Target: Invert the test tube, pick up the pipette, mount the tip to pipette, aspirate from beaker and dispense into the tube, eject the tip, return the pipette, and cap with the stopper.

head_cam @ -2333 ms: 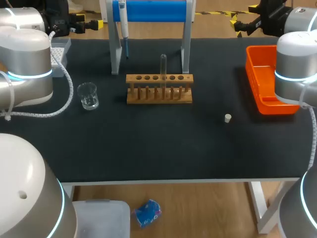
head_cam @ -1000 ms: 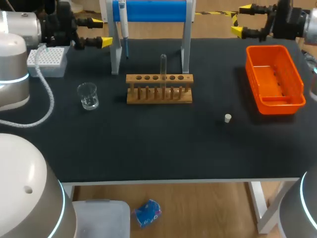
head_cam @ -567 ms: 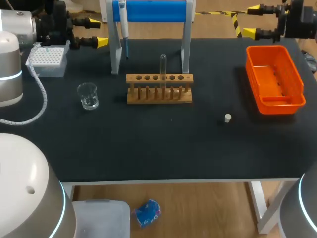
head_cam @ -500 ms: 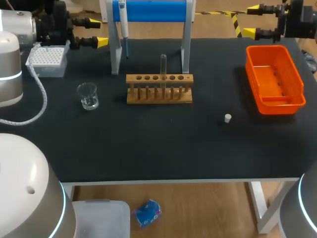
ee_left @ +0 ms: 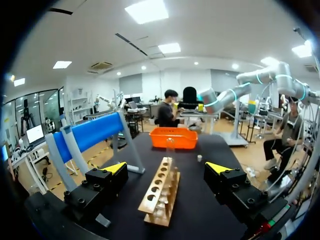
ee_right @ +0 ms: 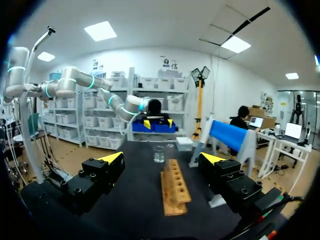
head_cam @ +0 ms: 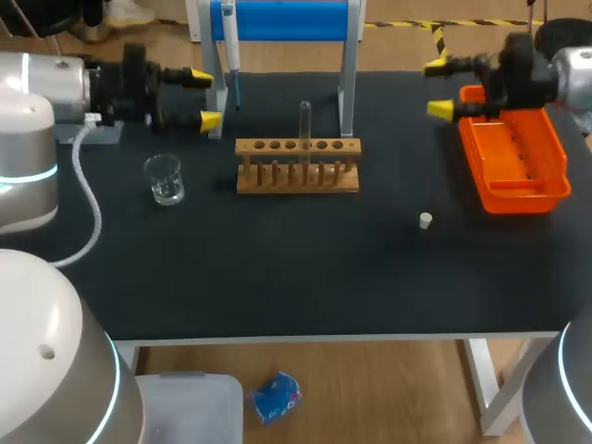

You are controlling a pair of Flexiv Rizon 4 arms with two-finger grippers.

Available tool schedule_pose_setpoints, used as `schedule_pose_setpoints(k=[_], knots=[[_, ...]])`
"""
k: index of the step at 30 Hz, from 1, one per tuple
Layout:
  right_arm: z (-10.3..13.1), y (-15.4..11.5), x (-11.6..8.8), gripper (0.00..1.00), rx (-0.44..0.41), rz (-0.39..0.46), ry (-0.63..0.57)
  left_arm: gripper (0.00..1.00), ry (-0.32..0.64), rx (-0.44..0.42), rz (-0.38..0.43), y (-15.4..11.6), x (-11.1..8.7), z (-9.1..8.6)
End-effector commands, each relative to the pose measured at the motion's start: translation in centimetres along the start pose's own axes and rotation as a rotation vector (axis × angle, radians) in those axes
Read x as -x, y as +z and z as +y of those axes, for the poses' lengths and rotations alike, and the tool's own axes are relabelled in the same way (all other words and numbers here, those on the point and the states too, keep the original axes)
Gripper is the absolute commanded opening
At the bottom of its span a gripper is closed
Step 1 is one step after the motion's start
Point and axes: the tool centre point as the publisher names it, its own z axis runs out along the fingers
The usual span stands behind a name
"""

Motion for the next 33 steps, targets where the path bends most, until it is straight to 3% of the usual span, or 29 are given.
schedule_pose_setpoints(k=[1,14,17,26,33], knots=[[-1.3,2.0,0.1,1.00,0.008,0.062,0.010,1.00,0.005,0.028,0.008,0.6,-0.2,0.3],[-1.3,2.0,0.1,1.00,0.008,0.062,0.010,1.00,0.005,0.028,0.008,0.6,-0.2,0.3],[-1.3,2.0,0.1,1.00,0.008,0.062,0.010,1.00,-0.015,0.046,0.002,2.2,-0.2,0.3],[-4.1,6.1,-0.4,1.00,0.023,0.090,0.028,1.00,-0.040,0.058,-0.002,4.6,-0.3,0.6],[-5.5,8.7,-0.3,1.00,0.014,0.095,-0.002,1.00,-0.040,0.058,-0.002,4.6,-0.3,0.6]])
